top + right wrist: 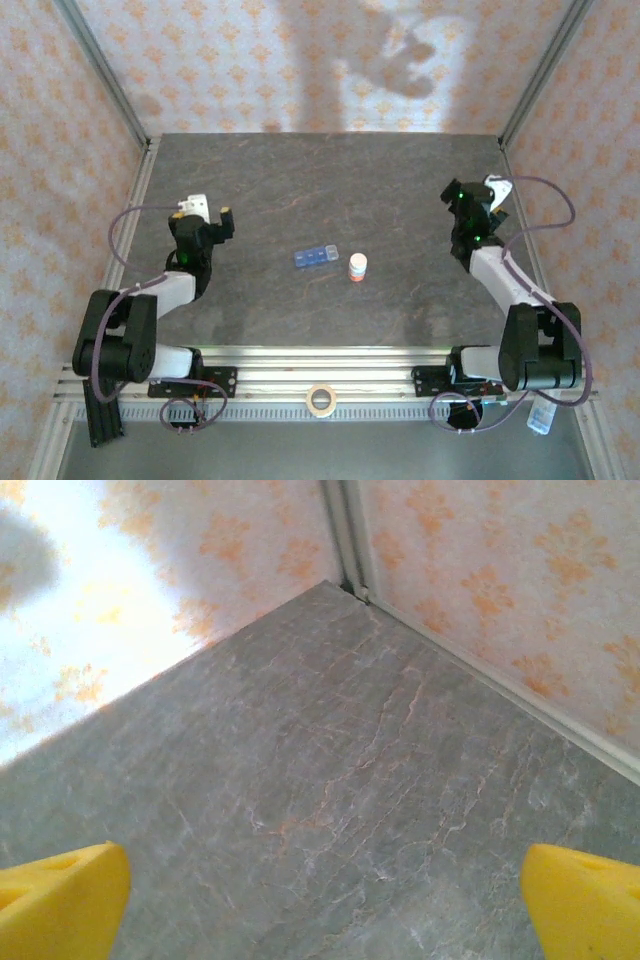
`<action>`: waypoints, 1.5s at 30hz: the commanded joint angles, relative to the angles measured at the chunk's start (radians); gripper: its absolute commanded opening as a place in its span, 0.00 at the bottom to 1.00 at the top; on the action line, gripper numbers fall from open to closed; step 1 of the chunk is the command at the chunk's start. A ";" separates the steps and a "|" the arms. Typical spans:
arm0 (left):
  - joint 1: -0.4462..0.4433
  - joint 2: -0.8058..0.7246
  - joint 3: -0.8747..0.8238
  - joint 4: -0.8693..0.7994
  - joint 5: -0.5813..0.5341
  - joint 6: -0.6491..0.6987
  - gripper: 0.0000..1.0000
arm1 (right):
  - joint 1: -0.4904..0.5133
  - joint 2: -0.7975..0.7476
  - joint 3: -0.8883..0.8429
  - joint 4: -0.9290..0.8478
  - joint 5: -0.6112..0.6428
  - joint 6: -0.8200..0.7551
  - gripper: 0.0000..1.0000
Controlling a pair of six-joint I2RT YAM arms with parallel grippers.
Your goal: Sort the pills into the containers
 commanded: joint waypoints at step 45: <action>-0.226 -0.264 0.221 -0.617 -0.028 -0.428 1.00 | 0.801 0.160 0.045 -0.532 -0.090 0.068 1.00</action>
